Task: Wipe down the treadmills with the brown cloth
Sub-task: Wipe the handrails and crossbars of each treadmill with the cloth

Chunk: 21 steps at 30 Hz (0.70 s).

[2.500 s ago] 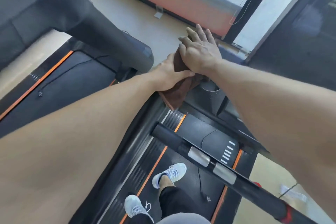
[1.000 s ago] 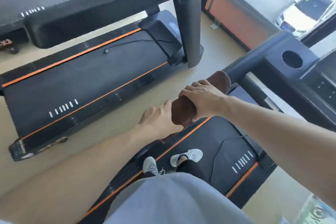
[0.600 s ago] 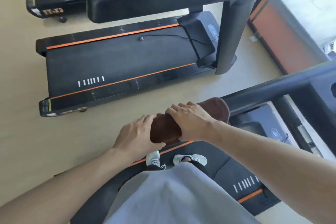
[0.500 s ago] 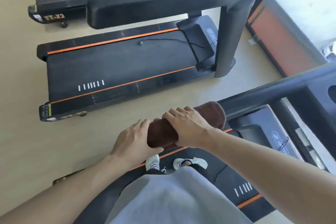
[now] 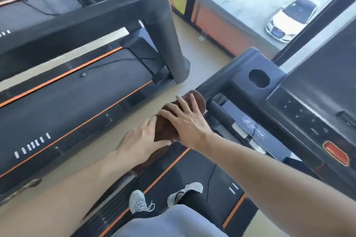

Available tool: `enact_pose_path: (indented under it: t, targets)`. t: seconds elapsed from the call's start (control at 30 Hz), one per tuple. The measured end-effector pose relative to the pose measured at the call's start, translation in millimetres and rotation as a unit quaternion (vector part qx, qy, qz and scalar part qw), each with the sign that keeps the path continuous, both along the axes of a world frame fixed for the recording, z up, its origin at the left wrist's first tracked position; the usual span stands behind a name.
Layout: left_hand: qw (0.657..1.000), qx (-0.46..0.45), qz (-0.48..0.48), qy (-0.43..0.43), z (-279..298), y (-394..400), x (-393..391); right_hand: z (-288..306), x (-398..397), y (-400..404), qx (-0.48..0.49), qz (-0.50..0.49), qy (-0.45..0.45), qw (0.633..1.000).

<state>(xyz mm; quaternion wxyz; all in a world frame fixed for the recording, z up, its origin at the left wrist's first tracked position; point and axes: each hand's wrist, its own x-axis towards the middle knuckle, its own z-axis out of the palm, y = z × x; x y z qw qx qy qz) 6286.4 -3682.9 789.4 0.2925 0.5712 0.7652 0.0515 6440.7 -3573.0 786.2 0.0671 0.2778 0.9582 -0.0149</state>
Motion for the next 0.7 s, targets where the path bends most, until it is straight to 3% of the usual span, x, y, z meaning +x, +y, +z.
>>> enact_pose_path:
  t: [0.1,0.17,0.3,0.53,0.6,0.7]
  targets:
    - [0.997,0.069,-0.001,-0.023,4.4,52.4,27.5,2.1,40.2,18.6,-0.018,-0.096,0.12,0.988]
    - [0.989,0.138,0.015,-0.051,10.2,83.0,46.1,4.9,63.5,30.9,-0.042,-0.15,0.23,0.961]
    - [0.969,0.211,0.024,-0.126,35.6,139.7,94.2,42.7,96.5,72.6,-0.178,-0.301,0.389,0.852]
    - [0.937,0.306,-0.01,-0.17,101.9,227.9,161.4,121.3,156.8,144.3,-0.039,-0.31,0.481,0.819]
    - [0.929,0.32,-0.016,-0.187,116.4,241.8,170.5,135.1,169.7,158.1,0.016,-0.294,0.466,0.834]
    - [0.939,0.295,-0.001,-0.18,110.6,256.3,168.8,138.7,185.9,172.8,-0.009,-0.358,0.202,0.912]
